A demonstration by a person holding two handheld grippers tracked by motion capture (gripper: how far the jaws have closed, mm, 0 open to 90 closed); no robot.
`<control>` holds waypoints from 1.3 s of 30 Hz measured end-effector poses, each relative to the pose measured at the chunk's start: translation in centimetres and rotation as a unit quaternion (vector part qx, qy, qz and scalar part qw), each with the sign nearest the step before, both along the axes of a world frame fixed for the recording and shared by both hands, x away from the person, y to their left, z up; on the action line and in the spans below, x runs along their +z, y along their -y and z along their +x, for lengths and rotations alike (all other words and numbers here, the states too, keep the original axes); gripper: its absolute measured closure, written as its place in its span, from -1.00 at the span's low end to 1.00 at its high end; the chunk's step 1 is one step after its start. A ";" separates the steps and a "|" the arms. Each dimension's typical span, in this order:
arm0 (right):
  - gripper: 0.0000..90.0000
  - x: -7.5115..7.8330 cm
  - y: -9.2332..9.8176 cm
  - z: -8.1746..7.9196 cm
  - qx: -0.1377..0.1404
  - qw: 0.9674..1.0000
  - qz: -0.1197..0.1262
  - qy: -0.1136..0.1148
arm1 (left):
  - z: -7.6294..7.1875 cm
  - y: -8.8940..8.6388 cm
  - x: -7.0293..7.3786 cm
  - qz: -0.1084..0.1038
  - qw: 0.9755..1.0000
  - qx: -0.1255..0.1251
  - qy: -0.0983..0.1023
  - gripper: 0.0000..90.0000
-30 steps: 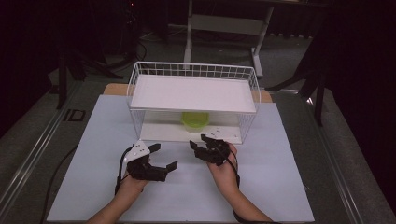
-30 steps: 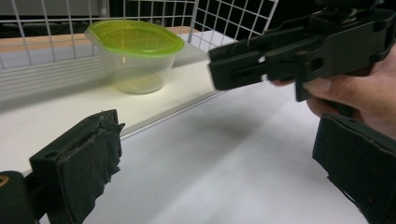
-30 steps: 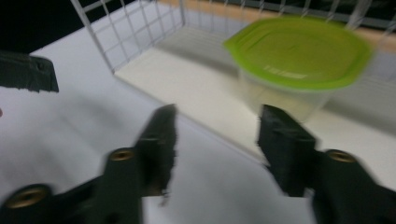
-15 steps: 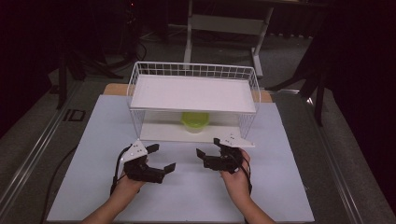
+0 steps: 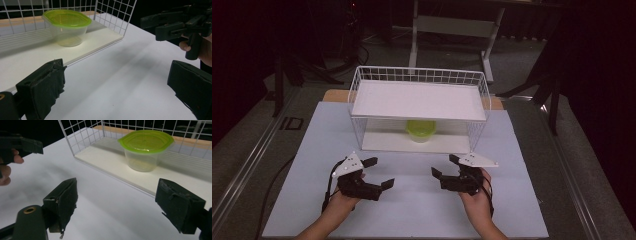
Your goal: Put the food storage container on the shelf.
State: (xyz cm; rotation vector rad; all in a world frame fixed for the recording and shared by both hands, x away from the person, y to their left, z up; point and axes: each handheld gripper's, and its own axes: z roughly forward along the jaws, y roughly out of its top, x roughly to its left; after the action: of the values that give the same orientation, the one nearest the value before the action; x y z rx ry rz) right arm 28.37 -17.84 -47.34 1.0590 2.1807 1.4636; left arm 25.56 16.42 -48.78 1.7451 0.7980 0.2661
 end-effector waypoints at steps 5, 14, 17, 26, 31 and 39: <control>-0.60 -0.1 1.2 -0.7 0.000 1.000 -0.001 -0.001 | -0.5 -0.6 -0.1 0.001 1.000 0.003 -0.002 -0.95; -0.60 0.0 3.0 -1.9 0.010 1.000 -0.009 0.000 | -1.3 -1.7 -0.4 0.003 1.000 0.010 -0.007 -0.95; -0.60 0.0 3.4 -2.3 0.009 1.000 -0.005 0.002 | -1.6 -2.0 -0.5 0.004 1.000 0.012 -0.007 -0.95; -0.60 -0.5 4.4 -3.3 0.010 1.000 -0.016 0.006 | -2.3 -2.8 -0.8 0.006 1.000 0.018 -0.005 -0.95; -0.60 -1.2 4.9 -3.8 0.007 1.000 -0.005 0.005 | -2.3 -3.0 -1.3 0.007 1.000 0.016 -0.004 -0.95; -0.60 -1.9 5.4 -3.4 0.003 1.000 -0.019 0.010 | -2.0 -2.9 -2.2 -0.003 1.000 0.019 -0.010 -0.95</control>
State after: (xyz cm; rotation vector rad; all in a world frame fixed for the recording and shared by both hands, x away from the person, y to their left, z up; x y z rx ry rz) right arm 24.92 -23.27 -49.20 1.0203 2.1909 1.4230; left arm 23.58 19.35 -50.96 1.7312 0.8457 0.2715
